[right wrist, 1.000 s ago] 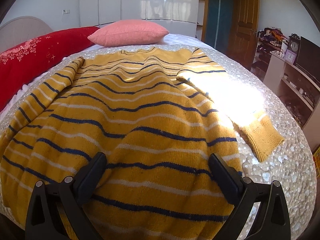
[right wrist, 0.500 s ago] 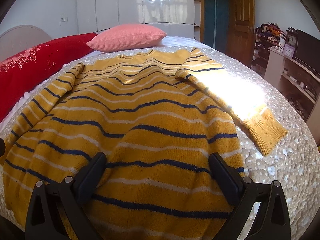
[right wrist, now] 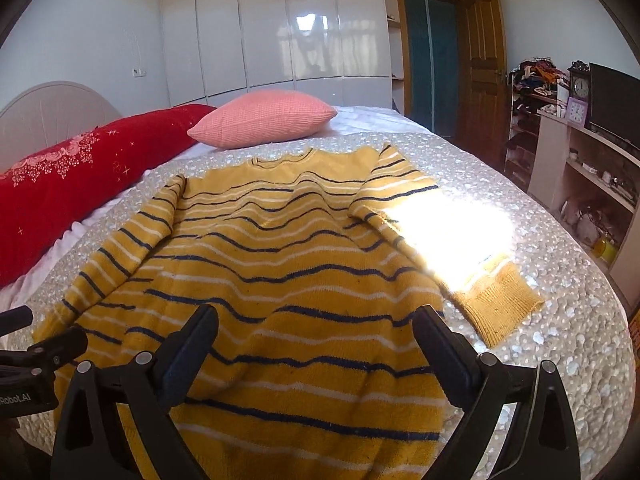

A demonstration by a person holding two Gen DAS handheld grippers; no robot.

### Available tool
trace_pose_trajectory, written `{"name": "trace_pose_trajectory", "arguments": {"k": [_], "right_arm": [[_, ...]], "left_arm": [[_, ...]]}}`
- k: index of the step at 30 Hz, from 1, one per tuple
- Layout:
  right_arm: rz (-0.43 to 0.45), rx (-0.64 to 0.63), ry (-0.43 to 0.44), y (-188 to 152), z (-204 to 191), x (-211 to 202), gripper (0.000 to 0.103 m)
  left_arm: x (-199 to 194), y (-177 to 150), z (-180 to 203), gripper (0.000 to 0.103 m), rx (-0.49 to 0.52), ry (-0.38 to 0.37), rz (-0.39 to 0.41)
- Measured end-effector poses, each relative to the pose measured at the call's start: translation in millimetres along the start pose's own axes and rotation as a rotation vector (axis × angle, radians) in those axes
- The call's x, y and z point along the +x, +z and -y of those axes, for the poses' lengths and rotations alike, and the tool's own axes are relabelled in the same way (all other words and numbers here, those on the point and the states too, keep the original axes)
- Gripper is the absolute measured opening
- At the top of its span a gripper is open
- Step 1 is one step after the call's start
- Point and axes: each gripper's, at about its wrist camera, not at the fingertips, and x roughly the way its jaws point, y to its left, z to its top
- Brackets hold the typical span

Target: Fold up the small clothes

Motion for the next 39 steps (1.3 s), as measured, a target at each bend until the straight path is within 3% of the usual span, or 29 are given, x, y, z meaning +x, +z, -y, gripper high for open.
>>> {"name": "trace_pose_trajectory", "arguments": {"k": [4, 28, 39], "right_arm": [[-0.019, 0.011, 0.027, 0, 3, 0, 0.090], [-0.094, -0.014, 0.003, -6, -13, 10, 0.090], [-0.105, -0.019, 0.004, -8, -16, 11, 0.092]], "left_arm": [[0, 0, -3, 0.103, -0.011, -0.002, 0.003], [10, -3, -42, 0.103, -0.095, 0.006, -0.005], [10, -5, -49, 0.103, -0.062, 0.135, 0.012]]}}
